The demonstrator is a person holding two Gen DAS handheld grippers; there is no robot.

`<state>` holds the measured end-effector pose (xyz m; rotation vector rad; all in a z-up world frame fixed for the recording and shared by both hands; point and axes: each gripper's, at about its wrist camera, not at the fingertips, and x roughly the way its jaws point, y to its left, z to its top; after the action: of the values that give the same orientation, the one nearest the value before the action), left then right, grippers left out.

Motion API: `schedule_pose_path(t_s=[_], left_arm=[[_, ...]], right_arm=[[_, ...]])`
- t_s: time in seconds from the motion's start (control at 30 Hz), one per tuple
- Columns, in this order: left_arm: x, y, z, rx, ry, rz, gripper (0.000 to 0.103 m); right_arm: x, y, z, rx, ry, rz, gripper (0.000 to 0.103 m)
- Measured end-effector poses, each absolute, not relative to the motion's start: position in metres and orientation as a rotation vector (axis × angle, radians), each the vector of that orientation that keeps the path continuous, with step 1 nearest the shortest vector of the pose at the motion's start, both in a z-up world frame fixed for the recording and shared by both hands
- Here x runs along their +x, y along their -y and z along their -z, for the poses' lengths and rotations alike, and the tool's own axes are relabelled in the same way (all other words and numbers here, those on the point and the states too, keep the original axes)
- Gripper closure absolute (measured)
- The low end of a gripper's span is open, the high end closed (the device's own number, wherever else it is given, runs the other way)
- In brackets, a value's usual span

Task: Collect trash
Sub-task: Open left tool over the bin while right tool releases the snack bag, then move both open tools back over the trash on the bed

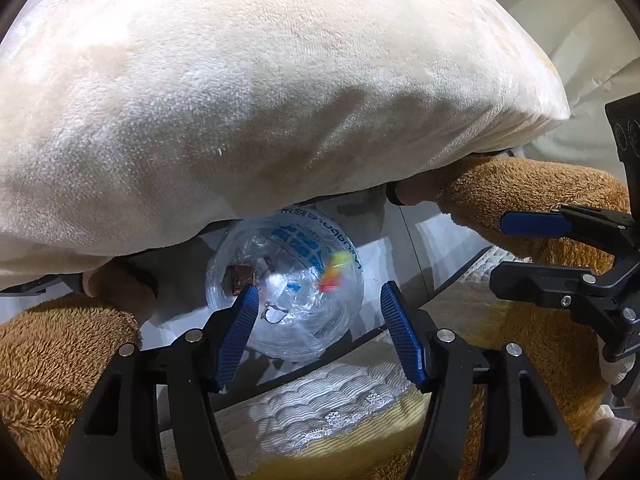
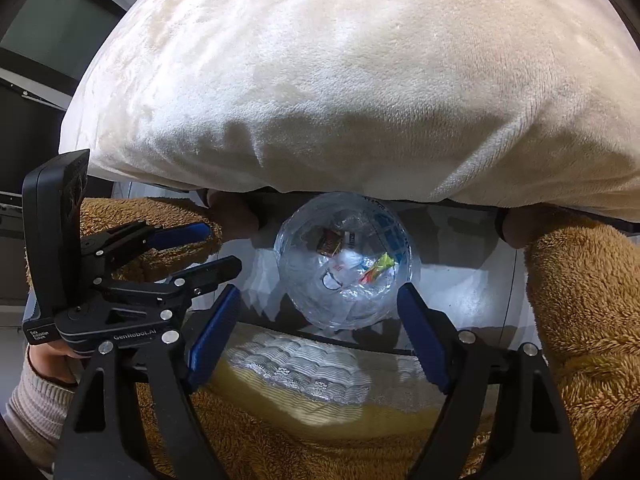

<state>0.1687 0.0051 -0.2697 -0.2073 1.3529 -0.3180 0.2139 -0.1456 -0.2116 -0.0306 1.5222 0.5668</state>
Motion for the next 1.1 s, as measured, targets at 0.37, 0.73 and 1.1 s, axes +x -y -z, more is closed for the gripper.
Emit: schedule_pose_path(t_s=[0.37,0.73,1.1], left_arm=[[0.161,-0.009,0.237,-0.196,-1.266,0.317,0.041],[0.143,-0.008,0.187,-0.174,-1.139,0.301,0.041],[0.119,-0.006,0.137,-0.139,-1.026,0.283,0.041]], right_arm=[[0.201,0.15,0.181,-0.06,-1.45,-0.553,0.024],[0.178,0.16,0.133,-0.077,-1.314,-0.558,0.024],[0.157,0.169,0.088,-0.078,-1.188,-0.57,0.024]])
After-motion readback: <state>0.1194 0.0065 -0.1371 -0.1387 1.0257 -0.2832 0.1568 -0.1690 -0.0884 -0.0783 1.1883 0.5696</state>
